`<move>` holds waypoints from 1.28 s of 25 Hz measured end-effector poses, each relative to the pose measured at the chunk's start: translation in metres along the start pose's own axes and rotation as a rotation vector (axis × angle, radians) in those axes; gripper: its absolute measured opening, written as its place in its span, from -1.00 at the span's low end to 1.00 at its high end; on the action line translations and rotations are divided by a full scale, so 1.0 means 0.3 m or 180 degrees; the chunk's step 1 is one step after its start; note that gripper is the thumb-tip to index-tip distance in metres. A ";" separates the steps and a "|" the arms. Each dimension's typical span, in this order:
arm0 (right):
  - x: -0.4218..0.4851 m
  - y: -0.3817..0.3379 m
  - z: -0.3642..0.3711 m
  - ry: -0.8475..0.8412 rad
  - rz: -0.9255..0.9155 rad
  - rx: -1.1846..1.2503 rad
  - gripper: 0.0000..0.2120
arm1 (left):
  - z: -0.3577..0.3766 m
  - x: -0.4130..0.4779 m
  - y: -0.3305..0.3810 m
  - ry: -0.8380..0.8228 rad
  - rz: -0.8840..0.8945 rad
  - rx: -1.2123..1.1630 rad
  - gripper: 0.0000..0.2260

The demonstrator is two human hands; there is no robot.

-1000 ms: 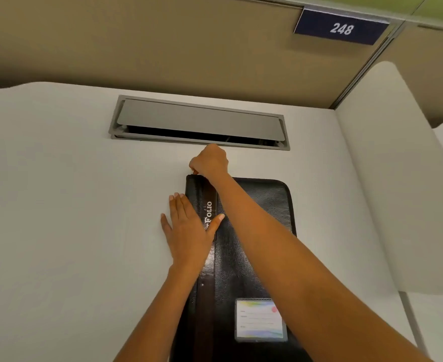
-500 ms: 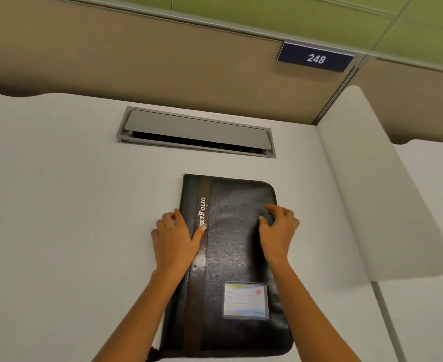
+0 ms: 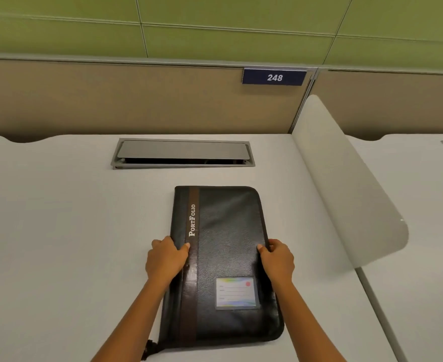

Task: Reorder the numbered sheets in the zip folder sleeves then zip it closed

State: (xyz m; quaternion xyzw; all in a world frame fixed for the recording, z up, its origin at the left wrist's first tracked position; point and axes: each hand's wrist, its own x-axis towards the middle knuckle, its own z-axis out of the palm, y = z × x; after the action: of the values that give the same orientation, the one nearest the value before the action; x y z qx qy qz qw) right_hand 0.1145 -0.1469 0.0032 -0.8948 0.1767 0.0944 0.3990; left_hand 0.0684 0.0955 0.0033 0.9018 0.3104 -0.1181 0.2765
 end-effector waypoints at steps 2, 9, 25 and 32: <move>0.033 -0.004 -0.051 0.0054 0.0046 0.0080 -0.63 | 0.008 0.024 0.039 -0.0119 0.0020 -0.0113 -0.47; 0.244 -0.032 -0.277 0.0477 0.0211 0.0206 -0.65 | 0.073 0.094 0.321 -0.0540 0.0294 -0.0625 -0.51; 0.410 0.127 -0.267 0.0902 0.0210 -0.0864 -0.65 | 0.231 0.064 0.489 -0.0352 0.0540 0.0116 -0.46; 0.305 0.036 -0.241 0.0822 -0.0635 -0.1724 -0.57 | 0.190 -0.038 0.478 0.0405 0.0886 0.0697 -0.29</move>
State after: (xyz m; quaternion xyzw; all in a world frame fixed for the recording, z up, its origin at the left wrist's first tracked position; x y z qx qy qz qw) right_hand 0.1964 -0.2297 0.0154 -0.9860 0.1057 -0.0159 0.1277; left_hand 0.1469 -0.0364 0.0221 0.9664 0.1848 -0.0546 0.1702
